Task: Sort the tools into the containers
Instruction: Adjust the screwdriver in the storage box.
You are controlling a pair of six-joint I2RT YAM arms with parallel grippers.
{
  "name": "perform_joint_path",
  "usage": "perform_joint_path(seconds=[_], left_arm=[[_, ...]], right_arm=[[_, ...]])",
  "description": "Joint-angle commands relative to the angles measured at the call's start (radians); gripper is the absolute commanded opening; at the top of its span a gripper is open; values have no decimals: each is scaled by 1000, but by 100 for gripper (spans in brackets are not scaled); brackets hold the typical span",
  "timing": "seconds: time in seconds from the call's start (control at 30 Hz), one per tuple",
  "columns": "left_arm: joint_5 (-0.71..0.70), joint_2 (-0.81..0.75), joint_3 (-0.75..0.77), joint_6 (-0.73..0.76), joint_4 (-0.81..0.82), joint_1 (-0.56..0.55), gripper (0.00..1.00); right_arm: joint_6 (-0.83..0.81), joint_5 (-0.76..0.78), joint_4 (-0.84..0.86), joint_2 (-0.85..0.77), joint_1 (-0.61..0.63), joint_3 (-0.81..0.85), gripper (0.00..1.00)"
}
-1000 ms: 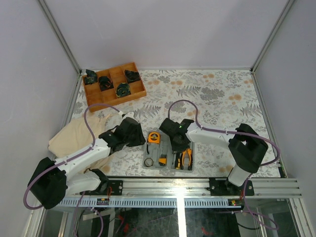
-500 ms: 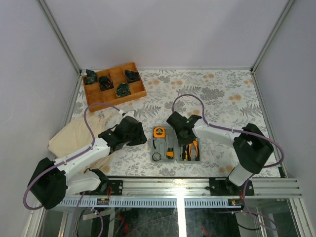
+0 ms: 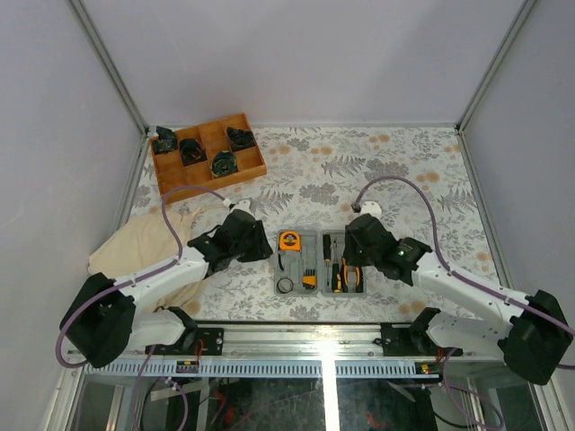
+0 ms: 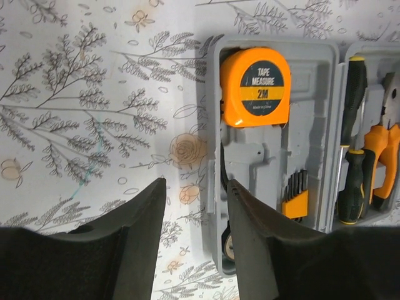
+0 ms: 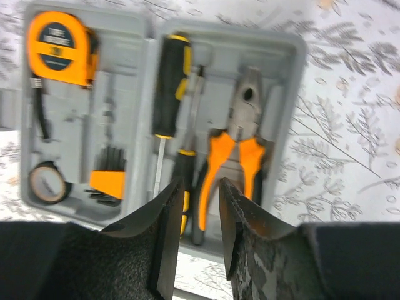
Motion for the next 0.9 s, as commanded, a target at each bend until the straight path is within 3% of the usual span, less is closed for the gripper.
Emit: perform_joint_path(seconds=[0.0,0.43,0.67,0.87], left_arm=[[40,10,-31,24,180,14,43],[54,100,-49,58,198,16,39],[104,118,-69,58,226,17,27],[139,127,-91,46,271,16,9]], right_arm=[[46,19,-6,-68,-57,-64,36],[70,29,-51,-125,-97,-81,38],[84,34,-63,-118,-112,-88,38],[138,-10,-69,-115,-176,-126,39]])
